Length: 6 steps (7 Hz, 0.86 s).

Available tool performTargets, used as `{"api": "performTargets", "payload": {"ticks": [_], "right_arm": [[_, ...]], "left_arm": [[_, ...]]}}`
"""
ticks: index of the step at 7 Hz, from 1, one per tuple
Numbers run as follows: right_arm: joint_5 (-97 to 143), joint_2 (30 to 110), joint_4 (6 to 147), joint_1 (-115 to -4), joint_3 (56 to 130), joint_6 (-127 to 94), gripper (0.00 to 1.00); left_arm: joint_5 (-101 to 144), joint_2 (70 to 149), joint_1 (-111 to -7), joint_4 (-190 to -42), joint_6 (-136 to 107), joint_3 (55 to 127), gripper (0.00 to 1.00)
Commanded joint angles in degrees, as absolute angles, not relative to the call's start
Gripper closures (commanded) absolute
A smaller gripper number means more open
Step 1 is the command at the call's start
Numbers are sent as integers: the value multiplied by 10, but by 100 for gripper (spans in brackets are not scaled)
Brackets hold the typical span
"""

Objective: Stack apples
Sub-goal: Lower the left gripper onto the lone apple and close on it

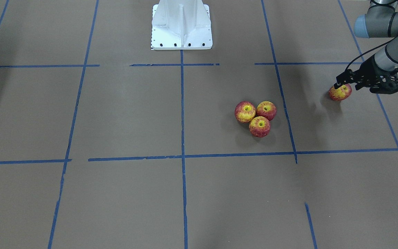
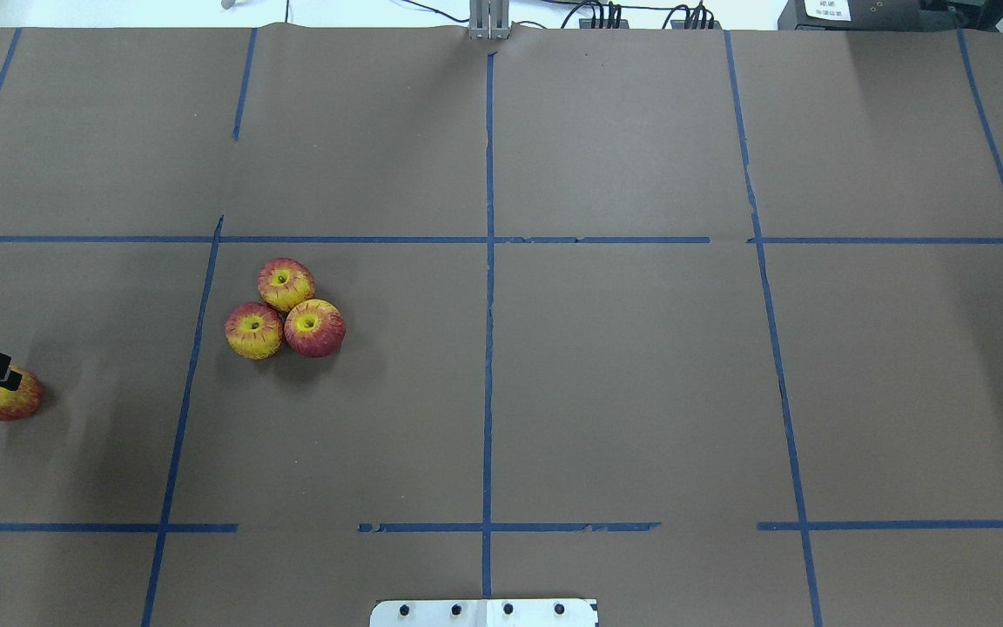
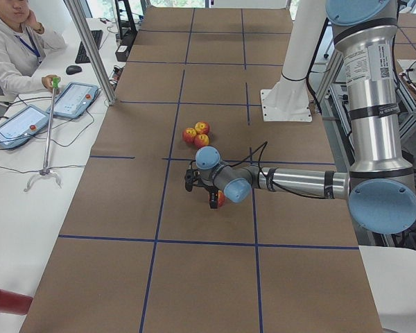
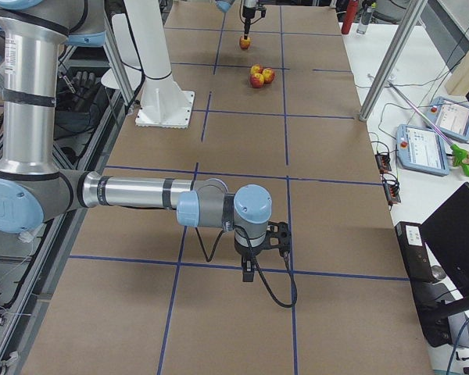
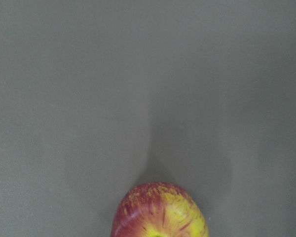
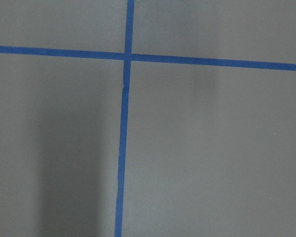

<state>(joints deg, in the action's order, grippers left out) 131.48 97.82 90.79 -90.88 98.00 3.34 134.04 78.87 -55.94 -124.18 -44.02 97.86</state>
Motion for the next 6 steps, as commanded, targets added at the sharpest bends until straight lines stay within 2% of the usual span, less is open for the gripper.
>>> {"api": "performTargets", "payload": {"ticks": [1, 3, 4, 5, 6], "right_arm": [[1315, 978, 908, -909, 980, 33, 0], [1315, 978, 908, -909, 980, 33, 0], [1315, 978, 908, -909, 980, 33, 0], [1315, 978, 908, -909, 980, 33, 0], [1315, 978, 908, -909, 980, 33, 0]], "left_arm": [[1340, 793, -543, -1242, -443, 968, 0], [1340, 803, -532, -1242, -442, 955, 3], [1340, 803, -531, -1243, -440, 948, 17], [1339, 803, -531, -1242, -439, 952, 55], [1339, 802, -533, -1240, -446, 985, 100]]}}
